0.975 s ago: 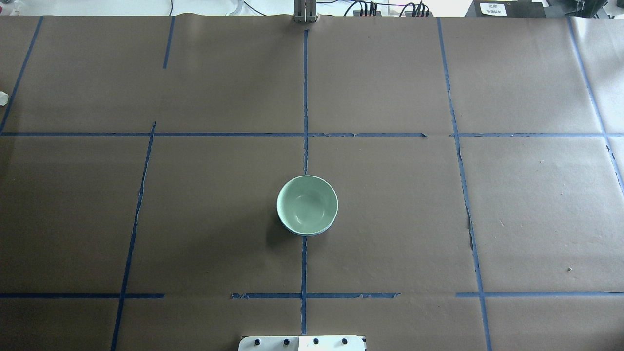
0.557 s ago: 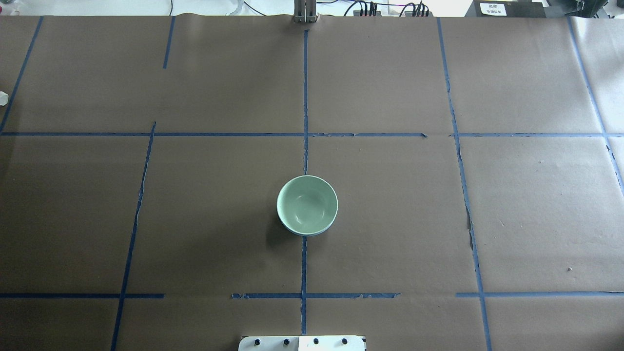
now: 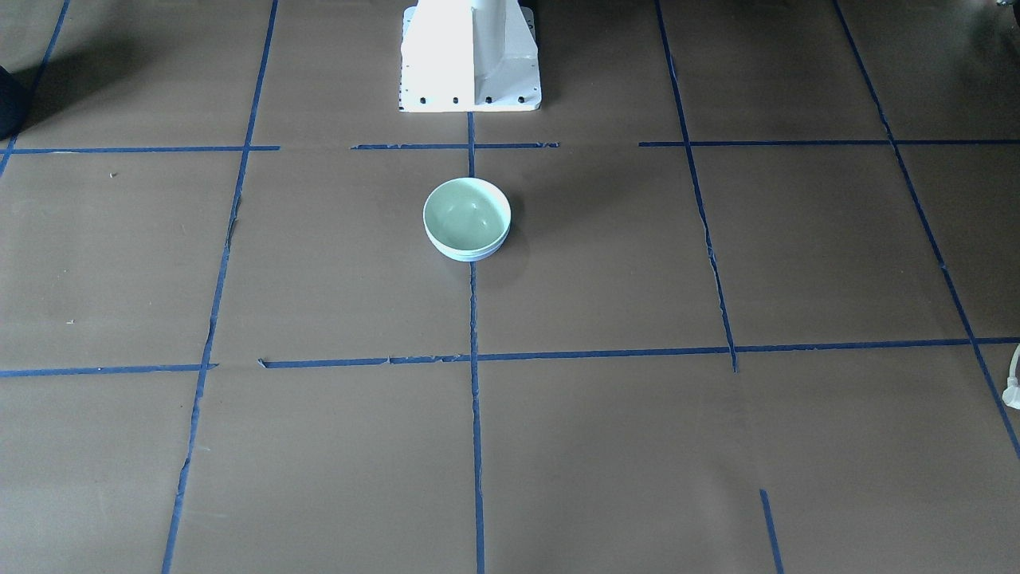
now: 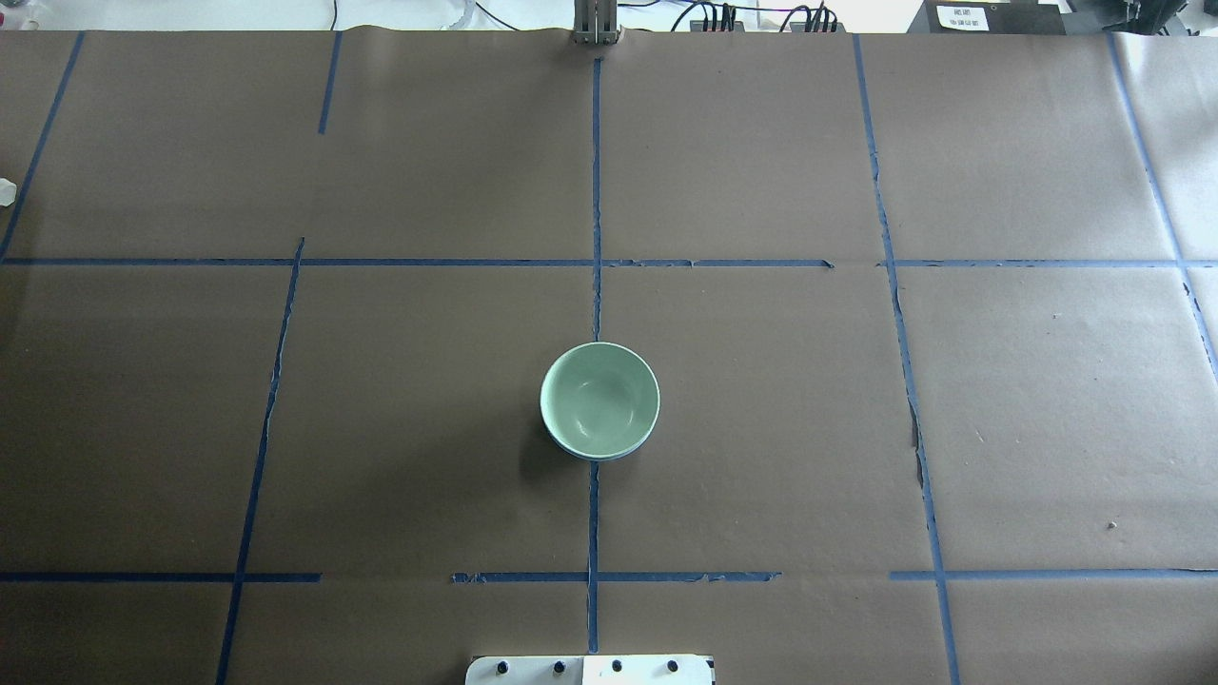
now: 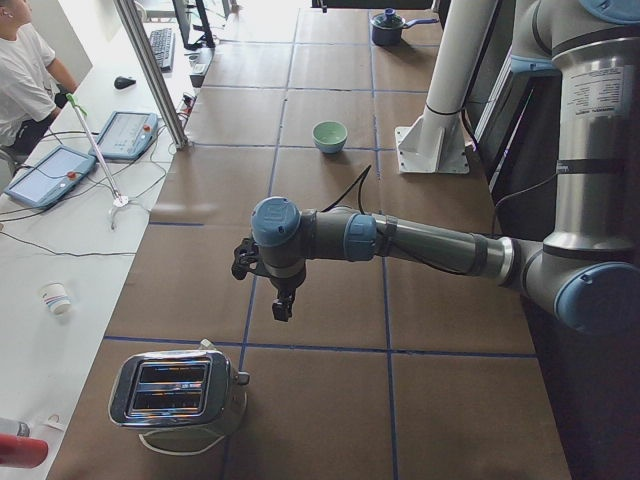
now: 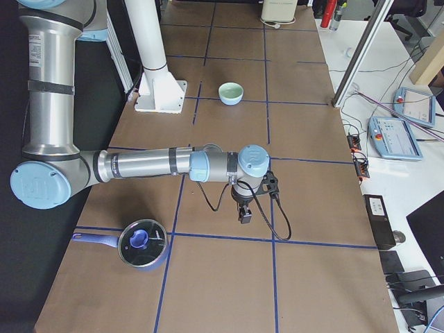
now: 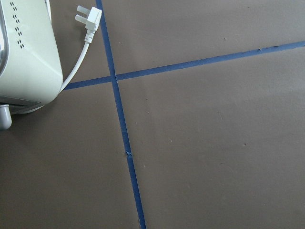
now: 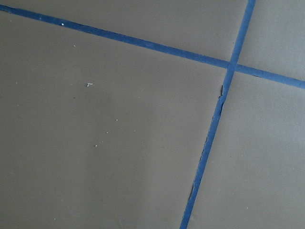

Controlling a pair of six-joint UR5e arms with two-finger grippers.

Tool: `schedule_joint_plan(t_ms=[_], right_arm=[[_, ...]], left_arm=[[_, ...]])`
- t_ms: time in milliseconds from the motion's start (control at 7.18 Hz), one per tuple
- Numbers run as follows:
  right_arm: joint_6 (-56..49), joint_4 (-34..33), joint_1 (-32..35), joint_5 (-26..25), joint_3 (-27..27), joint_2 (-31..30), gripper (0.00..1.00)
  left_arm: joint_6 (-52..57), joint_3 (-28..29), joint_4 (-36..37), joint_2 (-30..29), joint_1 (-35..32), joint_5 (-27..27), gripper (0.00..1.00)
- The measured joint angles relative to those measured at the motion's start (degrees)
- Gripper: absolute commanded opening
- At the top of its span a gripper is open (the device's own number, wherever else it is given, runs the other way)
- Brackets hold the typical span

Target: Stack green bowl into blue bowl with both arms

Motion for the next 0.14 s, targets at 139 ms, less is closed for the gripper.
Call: schedule_joint_plan(t_ms=[139], right_arm=[[0.0, 0.0, -0.1, 0.0, 0.0, 0.0, 1.0]], left_arm=[[0.0, 0.3, 0.0, 0.0, 0.0, 0.0, 1.0]])
